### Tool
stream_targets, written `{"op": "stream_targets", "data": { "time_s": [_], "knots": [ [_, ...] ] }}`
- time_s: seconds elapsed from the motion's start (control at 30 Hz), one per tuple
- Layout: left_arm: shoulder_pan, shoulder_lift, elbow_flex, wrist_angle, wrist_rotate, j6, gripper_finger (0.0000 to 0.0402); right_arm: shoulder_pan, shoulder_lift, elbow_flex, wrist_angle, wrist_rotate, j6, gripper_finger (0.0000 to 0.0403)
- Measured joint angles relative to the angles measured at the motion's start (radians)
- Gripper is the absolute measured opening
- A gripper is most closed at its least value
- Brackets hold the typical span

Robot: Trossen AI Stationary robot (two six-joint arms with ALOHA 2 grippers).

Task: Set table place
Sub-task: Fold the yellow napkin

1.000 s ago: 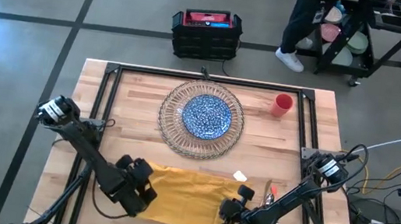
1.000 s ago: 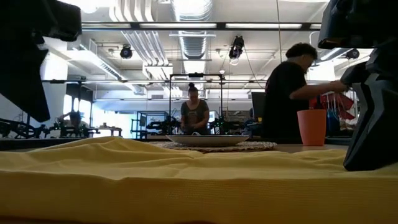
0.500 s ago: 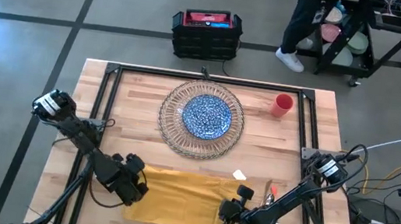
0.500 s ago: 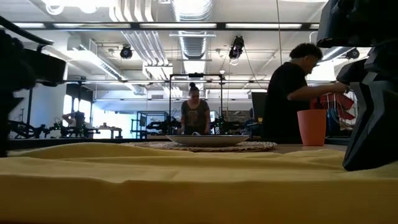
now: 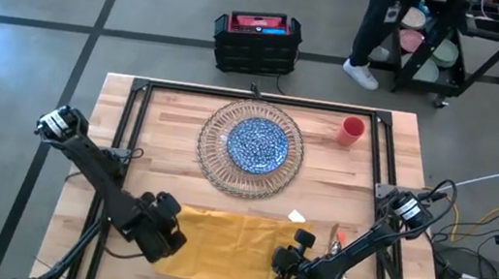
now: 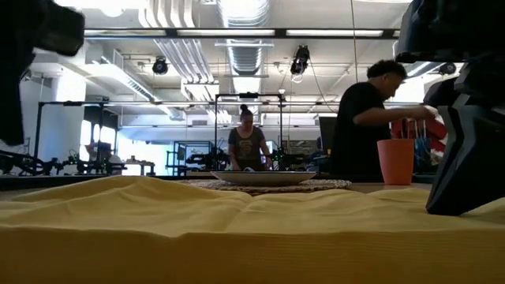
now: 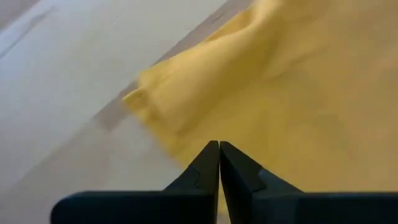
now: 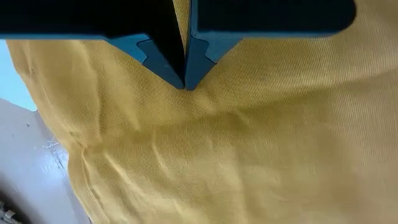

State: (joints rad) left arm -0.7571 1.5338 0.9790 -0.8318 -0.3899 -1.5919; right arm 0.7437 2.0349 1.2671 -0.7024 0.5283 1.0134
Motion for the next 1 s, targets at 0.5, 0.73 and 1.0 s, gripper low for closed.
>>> {"op": "stream_targets", "data": {
  "time_s": [0.5, 0.73, 1.0],
  "knots": [
    [0.074, 0.227, -0.018, 0.021, -0.048, 0.012, 0.0000, -0.010, -0.001, 0.005, 0.005, -0.009, -0.010, 0.0000],
    [0.069, 0.222, -0.042, -0.051, 0.028, -0.041, 0.0000, -0.011, 0.000, 0.006, 0.004, -0.005, -0.010, 0.0000],
    [0.026, 0.139, -0.016, -0.216, 0.121, -0.151, 0.0000, -0.011, 0.000, 0.005, 0.002, -0.001, -0.003, 0.0000]
  ]
}}
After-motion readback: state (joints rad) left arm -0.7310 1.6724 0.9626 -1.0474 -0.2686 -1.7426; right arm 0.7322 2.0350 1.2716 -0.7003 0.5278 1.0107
